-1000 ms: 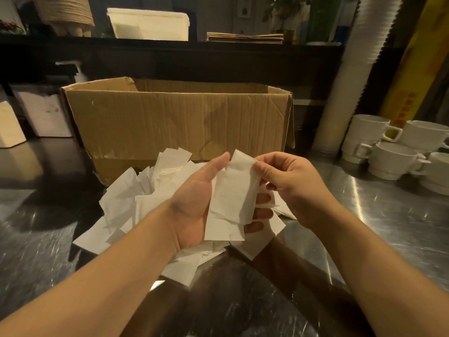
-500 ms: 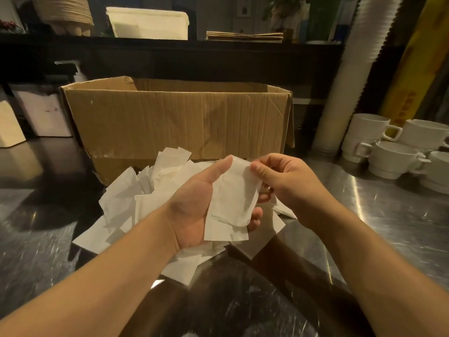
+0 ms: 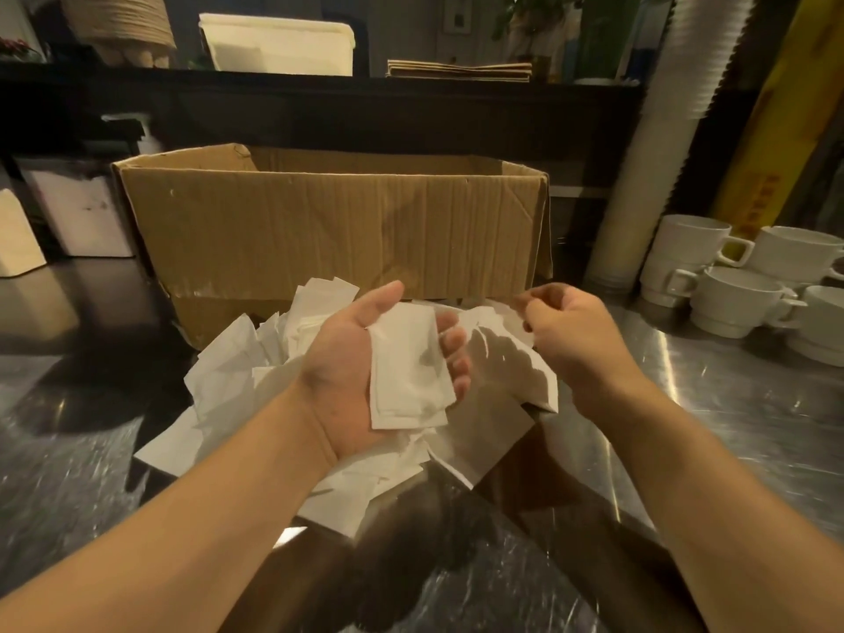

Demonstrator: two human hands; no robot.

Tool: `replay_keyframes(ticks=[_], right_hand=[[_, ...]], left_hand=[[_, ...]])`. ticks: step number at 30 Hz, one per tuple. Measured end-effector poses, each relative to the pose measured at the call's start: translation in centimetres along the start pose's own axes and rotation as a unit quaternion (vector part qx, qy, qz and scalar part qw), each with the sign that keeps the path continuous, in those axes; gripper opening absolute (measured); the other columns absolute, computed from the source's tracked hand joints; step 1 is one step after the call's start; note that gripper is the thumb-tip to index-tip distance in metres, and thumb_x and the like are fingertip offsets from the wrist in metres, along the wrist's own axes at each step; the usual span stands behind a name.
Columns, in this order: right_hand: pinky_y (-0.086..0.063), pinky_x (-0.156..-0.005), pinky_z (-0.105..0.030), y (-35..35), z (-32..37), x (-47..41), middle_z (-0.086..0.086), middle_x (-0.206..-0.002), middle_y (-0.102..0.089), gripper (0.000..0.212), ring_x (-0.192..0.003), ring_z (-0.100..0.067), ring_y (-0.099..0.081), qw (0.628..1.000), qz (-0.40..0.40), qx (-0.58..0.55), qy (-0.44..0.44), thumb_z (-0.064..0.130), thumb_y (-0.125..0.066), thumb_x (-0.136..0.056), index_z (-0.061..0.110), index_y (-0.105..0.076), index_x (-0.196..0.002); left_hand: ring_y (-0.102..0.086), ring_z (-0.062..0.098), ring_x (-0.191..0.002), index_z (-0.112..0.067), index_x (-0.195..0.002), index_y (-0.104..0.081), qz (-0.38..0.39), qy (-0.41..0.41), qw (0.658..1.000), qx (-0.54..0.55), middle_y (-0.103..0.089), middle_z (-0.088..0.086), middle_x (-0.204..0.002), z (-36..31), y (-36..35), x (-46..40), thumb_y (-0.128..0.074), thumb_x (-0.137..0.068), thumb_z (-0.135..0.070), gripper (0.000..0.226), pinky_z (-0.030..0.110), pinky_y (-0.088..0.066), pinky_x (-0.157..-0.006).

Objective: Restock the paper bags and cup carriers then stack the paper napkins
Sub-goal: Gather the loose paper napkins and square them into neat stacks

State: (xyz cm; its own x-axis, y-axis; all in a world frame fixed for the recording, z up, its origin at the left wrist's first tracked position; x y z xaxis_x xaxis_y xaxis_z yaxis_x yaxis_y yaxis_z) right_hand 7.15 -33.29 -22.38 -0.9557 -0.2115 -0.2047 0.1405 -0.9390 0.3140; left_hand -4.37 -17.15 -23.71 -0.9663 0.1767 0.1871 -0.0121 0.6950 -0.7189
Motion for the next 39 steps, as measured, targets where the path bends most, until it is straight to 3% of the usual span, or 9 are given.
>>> replay_keyframes(ticks=[5,9,12,16,20,22,25,31,39], right_hand=[[-0.054,-0.065,-0.023,-1.2,-0.6,0.1,0.007,-0.103,-0.061,0.037,-0.088,-0.011,-0.062,0.984,0.109,0.139,-0.020,0.047,-0.072,-0.091,0.030,-0.056,-0.120],[-0.048,-0.106,-0.050,-1.8,-1.1,0.4,0.004,-0.139,-0.041,0.061,-0.129,-0.025,-0.042,0.949,0.156,0.275,0.020,0.062,-0.077,-0.078,0.047,-0.047,-0.129],[-0.039,-0.113,-0.058,-1.7,-1.2,0.2,0.005,-0.150,-0.036,0.067,-0.139,-0.029,-0.034,0.945,0.174,0.277,0.017,0.065,-0.079,-0.073,0.054,-0.043,-0.129],[-0.039,-0.112,-0.060,-1.3,-1.1,0.1,0.008,-0.138,-0.044,0.055,-0.139,-0.029,-0.037,0.940,0.201,0.274,0.017,0.076,-0.074,-0.069,0.057,-0.048,-0.114],[-0.042,-0.111,-0.056,-1.0,-0.9,0.1,0.015,-0.126,-0.041,0.061,-0.131,-0.025,-0.042,0.924,0.241,0.293,0.041,0.069,-0.074,-0.075,0.056,-0.045,-0.128],[-0.051,-0.104,-0.046,-0.9,-0.9,-0.1,0.015,-0.122,-0.047,0.051,-0.123,-0.020,-0.049,0.925,0.244,0.288,0.048,0.058,-0.073,-0.085,0.052,-0.045,-0.128],[-0.055,-0.067,-0.016,-0.9,-0.9,-0.5,0.011,-0.112,-0.056,0.034,-0.097,-0.011,-0.060,0.942,0.229,0.245,0.033,0.031,-0.064,-0.099,0.038,-0.049,-0.128],[-0.047,-0.070,-0.023,-1.1,-2.5,-1.9,0.003,-0.116,-0.059,0.035,-0.086,-0.011,-0.055,0.981,0.081,0.171,-0.038,0.039,-0.058,-0.102,0.025,-0.056,-0.134],[-0.041,-0.043,-0.010,-1.7,-2.8,-1.7,0.010,-0.098,-0.057,0.020,-0.078,-0.008,-0.054,0.990,0.082,0.104,-0.043,0.032,-0.061,-0.101,0.030,-0.058,-0.121]], left_hand=[[-0.061,0.024,-0.080,-0.010,-0.133,-0.055,-0.013,0.001,1.000,0.020,-0.064,0.012,-0.109,-0.2,0.5,-0.1,-0.060,-0.089,-0.053,0.063,0.033,-0.056,-0.073],[-0.063,0.027,-0.079,-0.010,-0.129,-0.062,-0.073,-0.031,0.997,-0.002,-0.068,0.015,-0.111,-0.3,0.6,-0.2,-0.056,-0.093,-0.048,0.053,0.038,-0.051,-0.078],[-0.063,0.025,-0.076,-0.011,-0.135,-0.061,-0.098,-0.039,0.994,-0.012,-0.069,0.015,-0.113,-0.3,1.0,-0.3,-0.058,-0.092,-0.048,0.057,0.035,-0.050,-0.077],[-0.062,0.027,-0.079,-0.010,-0.127,-0.064,-0.093,-0.029,0.995,-0.006,-0.068,0.014,-0.111,-0.2,0.8,-0.3,-0.056,-0.093,-0.048,0.051,0.038,-0.050,-0.078],[-0.062,0.027,-0.078,-0.011,-0.124,-0.065,-0.099,-0.029,0.995,-0.002,-0.068,0.015,-0.108,-0.1,0.7,-0.2,-0.055,-0.093,-0.049,0.050,0.038,-0.050,-0.077],[-0.063,0.027,-0.079,-0.011,-0.122,-0.066,-0.105,-0.029,0.994,-0.011,-0.069,0.014,-0.109,-0.1,0.8,-0.1,-0.055,-0.093,-0.050,0.050,0.038,-0.051,-0.077],[-0.063,0.026,-0.081,-0.013,-0.124,-0.067,-0.111,-0.024,0.993,-0.020,-0.070,0.014,-0.111,-0.1,0.9,-0.1,-0.056,-0.092,-0.051,0.050,0.037,-0.052,-0.075],[-0.063,0.026,-0.085,-0.016,-0.124,-0.068,-0.130,-0.020,0.991,-0.032,-0.073,0.013,-0.112,-0.1,1.0,-0.1,-0.056,-0.091,-0.052,0.051,0.037,-0.052,-0.078],[-0.062,0.026,-0.085,-0.014,-0.124,-0.068,-0.137,-0.023,0.990,-0.035,-0.073,0.014,-0.111,0.0,0.8,-0.1,-0.055,-0.092,-0.051,0.050,0.037,-0.052,-0.077]])
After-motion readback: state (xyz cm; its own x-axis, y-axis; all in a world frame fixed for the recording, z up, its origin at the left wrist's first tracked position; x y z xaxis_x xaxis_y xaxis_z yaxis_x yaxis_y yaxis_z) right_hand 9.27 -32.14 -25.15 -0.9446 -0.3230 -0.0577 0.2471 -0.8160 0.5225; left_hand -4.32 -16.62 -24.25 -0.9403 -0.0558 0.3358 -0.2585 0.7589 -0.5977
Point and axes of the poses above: each hand's wrist, its own x-axis away from the middle knuckle, its own y-axis out of the back of the hand, z = x × y, the point moved 4 cm from there along -x, towards the middle knuckle
